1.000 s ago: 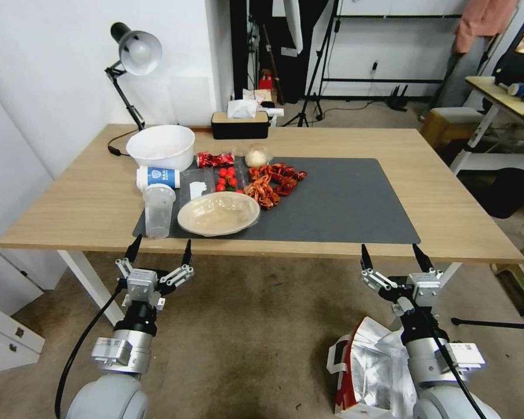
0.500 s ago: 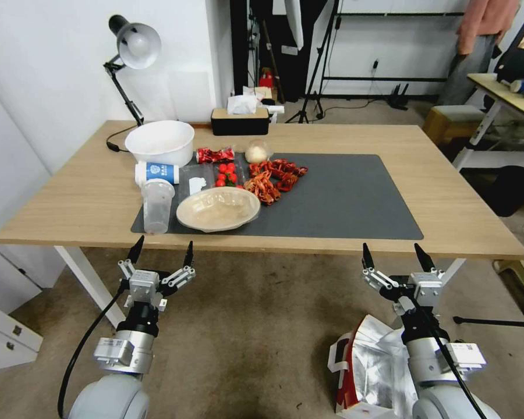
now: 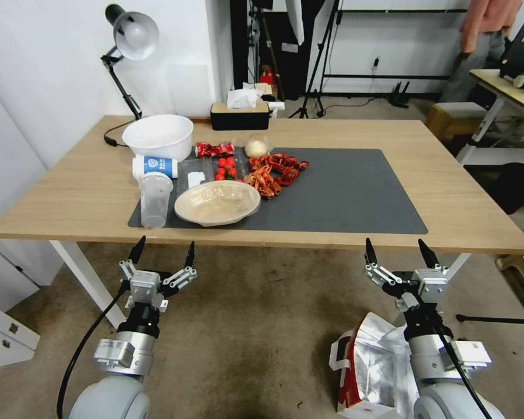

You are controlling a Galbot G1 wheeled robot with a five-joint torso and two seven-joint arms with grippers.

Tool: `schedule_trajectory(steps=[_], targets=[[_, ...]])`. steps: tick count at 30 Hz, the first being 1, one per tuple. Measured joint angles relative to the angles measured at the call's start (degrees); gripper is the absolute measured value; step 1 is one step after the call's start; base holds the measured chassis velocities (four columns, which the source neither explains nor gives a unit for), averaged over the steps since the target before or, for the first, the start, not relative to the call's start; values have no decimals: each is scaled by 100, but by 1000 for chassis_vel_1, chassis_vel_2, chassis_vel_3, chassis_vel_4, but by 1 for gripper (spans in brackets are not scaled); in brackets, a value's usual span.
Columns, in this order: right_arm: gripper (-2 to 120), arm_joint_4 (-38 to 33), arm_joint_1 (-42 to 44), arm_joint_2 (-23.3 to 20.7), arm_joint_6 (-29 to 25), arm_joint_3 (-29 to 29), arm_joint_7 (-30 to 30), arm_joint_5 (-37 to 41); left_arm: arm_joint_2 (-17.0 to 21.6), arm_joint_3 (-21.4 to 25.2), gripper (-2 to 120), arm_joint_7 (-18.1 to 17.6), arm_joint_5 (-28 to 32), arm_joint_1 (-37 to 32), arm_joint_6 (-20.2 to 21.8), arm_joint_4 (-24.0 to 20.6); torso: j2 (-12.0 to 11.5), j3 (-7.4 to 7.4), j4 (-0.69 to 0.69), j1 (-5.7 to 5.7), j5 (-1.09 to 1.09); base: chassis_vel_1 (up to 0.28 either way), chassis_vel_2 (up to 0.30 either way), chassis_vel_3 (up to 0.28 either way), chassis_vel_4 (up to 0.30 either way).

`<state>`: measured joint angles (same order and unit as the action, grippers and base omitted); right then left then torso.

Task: Pick up the food delivery bag from the floor and place it on the table.

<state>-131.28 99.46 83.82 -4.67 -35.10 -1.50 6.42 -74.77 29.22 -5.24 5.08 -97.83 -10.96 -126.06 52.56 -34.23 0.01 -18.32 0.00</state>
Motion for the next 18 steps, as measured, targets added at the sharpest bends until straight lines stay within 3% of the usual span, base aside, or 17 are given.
schedule_trajectory(steps=[18], targets=[[100,-74,80,38,25,9,60,-138,6,-73,98,-3,-114,-59,50,27,-472,268,0,203,0,0,0,0,0]])
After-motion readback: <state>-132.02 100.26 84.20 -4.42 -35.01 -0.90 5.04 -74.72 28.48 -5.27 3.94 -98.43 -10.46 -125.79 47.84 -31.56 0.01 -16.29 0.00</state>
